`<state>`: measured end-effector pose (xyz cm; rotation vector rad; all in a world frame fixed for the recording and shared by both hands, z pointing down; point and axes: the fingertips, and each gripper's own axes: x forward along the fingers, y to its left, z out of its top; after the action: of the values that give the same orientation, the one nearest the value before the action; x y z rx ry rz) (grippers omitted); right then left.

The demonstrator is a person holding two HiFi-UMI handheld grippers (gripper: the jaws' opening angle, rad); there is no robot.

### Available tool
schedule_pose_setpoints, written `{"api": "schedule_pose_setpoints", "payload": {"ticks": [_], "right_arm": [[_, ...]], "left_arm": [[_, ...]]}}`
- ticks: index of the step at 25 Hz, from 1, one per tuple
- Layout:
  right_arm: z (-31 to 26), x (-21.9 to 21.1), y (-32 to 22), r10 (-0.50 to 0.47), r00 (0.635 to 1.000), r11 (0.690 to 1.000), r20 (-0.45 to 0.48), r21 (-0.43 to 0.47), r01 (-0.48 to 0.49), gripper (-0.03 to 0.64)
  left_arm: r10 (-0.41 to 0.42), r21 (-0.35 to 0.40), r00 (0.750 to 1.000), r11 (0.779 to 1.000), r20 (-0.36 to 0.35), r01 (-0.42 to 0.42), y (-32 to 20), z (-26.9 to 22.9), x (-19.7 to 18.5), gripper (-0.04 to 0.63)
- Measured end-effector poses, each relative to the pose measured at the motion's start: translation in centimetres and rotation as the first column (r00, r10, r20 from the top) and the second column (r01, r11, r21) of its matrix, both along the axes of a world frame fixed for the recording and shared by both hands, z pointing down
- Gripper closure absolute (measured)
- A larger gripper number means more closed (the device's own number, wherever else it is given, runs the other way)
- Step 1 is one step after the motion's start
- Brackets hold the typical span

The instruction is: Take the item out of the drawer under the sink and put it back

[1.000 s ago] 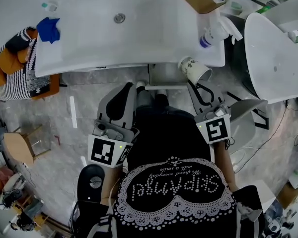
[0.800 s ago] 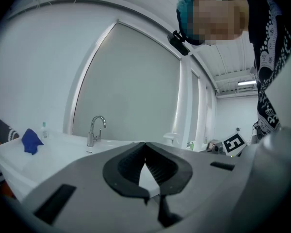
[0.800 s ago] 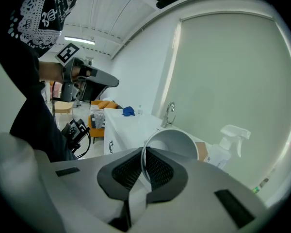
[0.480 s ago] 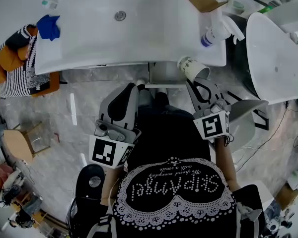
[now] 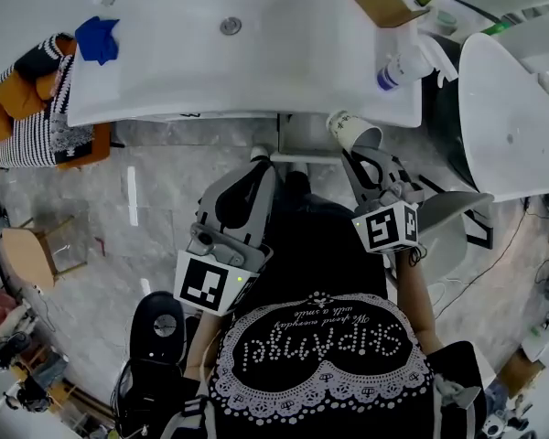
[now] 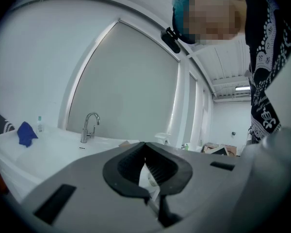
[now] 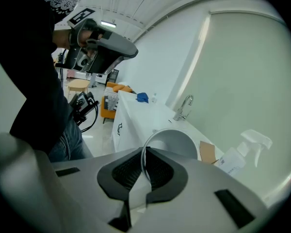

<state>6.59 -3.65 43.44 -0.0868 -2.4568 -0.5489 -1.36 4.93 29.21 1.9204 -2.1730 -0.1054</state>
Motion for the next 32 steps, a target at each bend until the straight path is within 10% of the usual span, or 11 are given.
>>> {"api": "schedule_pose_setpoints", "payload": {"ticks": [32], "right_arm": [[8.0, -1.3, 1.6, -0.168, 0.963, 0.983, -0.21, 0.034, 0.179, 0.591]], "left_arm": [[-0.069, -0.012, 0.995, 0.998, -0.072, 0.069, 0.9, 0.1, -1.6, 0.591]]}}
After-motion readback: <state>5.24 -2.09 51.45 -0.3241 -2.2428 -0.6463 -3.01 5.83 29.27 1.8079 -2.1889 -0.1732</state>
